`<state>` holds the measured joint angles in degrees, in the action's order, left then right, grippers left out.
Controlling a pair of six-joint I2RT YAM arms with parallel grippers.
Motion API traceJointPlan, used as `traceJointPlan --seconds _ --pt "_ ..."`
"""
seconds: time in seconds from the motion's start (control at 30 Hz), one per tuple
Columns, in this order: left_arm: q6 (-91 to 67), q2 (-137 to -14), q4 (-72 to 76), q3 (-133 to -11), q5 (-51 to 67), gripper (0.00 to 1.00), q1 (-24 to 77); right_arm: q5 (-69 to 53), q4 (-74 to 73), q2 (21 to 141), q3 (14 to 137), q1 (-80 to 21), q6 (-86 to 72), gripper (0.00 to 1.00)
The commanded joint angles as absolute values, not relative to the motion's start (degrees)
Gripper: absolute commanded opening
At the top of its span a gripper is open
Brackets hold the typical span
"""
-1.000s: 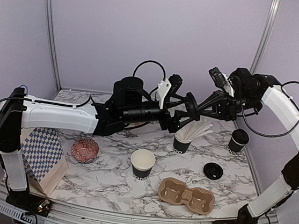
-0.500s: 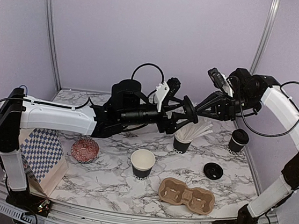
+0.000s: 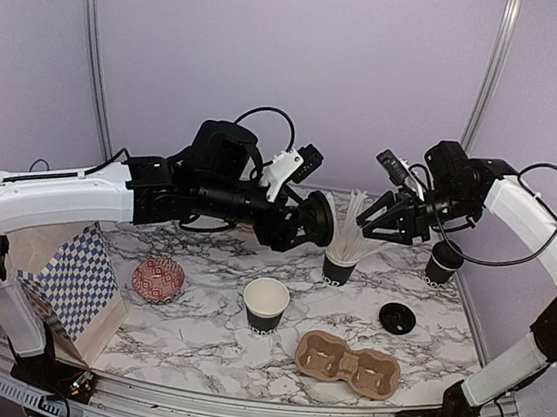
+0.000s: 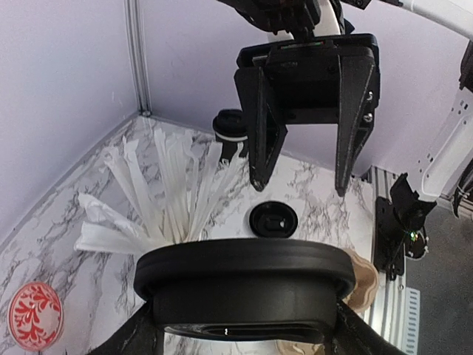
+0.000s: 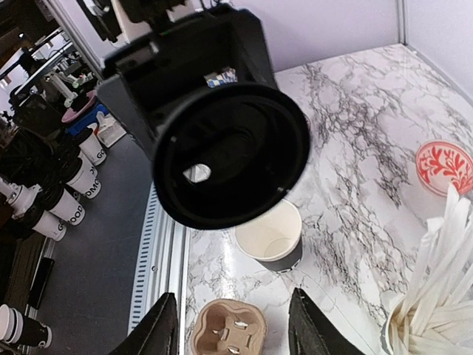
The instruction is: Pack the takeout coffee
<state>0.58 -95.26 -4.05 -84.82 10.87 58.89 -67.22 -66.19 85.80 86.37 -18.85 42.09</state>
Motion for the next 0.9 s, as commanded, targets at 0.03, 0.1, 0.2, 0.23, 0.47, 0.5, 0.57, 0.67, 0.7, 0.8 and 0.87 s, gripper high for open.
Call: traceJointPlan --seconds 0.03,0.1,0.2,0.23,0.47,0.5,0.57,0.67,0.7,0.8,0.87 --pt "0.95 -93.09 -35.16 -89.90 9.77 0.68 58.62 -58.69 -54.86 84.44 82.38 -20.39 37.00 0.51" --pt "1.59 -94.20 -40.94 -92.42 8.42 0.68 58.62 -50.68 -50.32 83.48 80.54 -22.04 34.31 0.52" --pt "1.73 -97.59 -49.38 -96.51 6.35 0.68 58.62 -40.19 -44.15 81.70 78.03 -24.46 31.64 0.52" --pt "1.82 -98.83 -51.77 -97.91 5.88 0.67 58.62 -38.55 -42.51 81.16 77.54 -24.73 30.70 0.53" --pt "1.17 -104.15 -58.61 -101.38 4.18 0.67 58.54 -40.51 -40.12 80.04 75.86 -24.79 28.51 0.55" --pt "0.90 -104.68 -58.90 -101.83 4.40 0.67 58.54 -41.19 -39.81 79.85 75.09 -24.79 28.27 0.55" --pt "0.47 -105.54 -59.20 -102.46 3.86 0.67 58.54 -42.46 -39.44 79.57 73.95 -24.79 27.88 0.55" --pt "0.45 -106.77 -59.41 -103.42 3.30 0.66 58.54 -44.05 -39.34 79.50 72.85 -24.81 27.41 0.55" --pt "0.46 -107.09 -59.35 -103.64 3.32 0.66 58.54 -44.47 -39.47 79.46 72.84 -24.87 27.49 0.55" --pt "0.44 -108.15 -59.41 -104.35 3.49 0.66 58.54 -45.36 -39.78 79.20 72.70 -24.87 27.57 0.55" --pt "0.44 -108.66 -59.39 -104.77 3.58 0.66 58.54 -45.73 -39.94 79.12 72.62 -24.87 27.80 0.55"
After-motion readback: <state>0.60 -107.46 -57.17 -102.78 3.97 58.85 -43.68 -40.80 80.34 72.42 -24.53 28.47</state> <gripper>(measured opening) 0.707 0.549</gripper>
